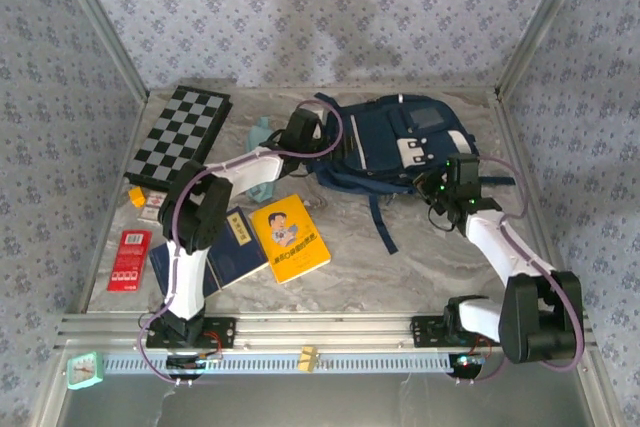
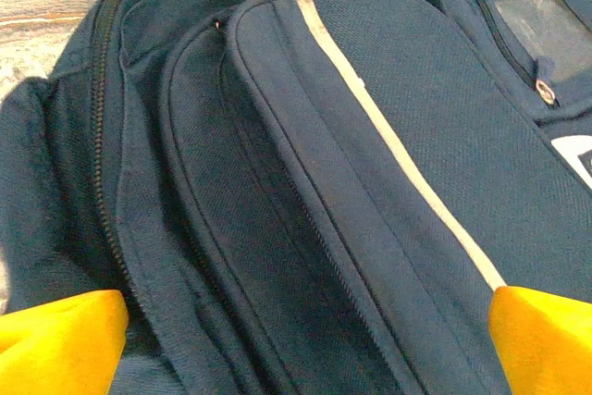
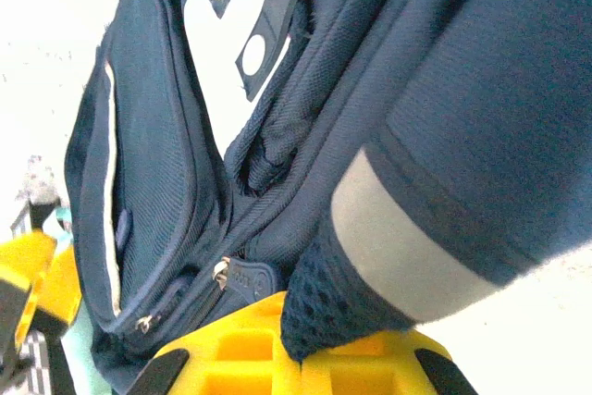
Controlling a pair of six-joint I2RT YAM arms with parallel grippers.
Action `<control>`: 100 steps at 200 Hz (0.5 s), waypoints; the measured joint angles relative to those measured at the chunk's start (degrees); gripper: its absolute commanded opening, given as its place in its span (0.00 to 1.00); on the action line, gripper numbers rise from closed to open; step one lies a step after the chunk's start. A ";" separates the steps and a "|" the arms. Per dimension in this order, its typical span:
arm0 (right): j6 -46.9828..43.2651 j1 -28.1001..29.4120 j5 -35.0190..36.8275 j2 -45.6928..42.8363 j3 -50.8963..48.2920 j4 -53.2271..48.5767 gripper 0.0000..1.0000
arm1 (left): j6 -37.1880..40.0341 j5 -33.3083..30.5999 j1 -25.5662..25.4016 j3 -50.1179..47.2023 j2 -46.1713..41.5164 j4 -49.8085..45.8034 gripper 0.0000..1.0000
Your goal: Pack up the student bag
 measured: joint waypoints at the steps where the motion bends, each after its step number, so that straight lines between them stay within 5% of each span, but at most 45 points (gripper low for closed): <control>1: 0.13 0.00 0.11 -0.07 -0.02 0.00 0.00 | 0.04 0.04 0.00 -0.24 -0.26 -0.13 1.00; 62: 5.68 0.74 4.24 -2.16 -1.70 -0.07 0.00 | 3.91 -0.52 -4.52 -11.98 -18.38 -5.62 0.99; 100: 7.76 2.12 5.60 -3.39 -1.70 -0.07 0.00 | 5.11 -1.79 -13.31 -17.59 -24.26 -5.70 0.82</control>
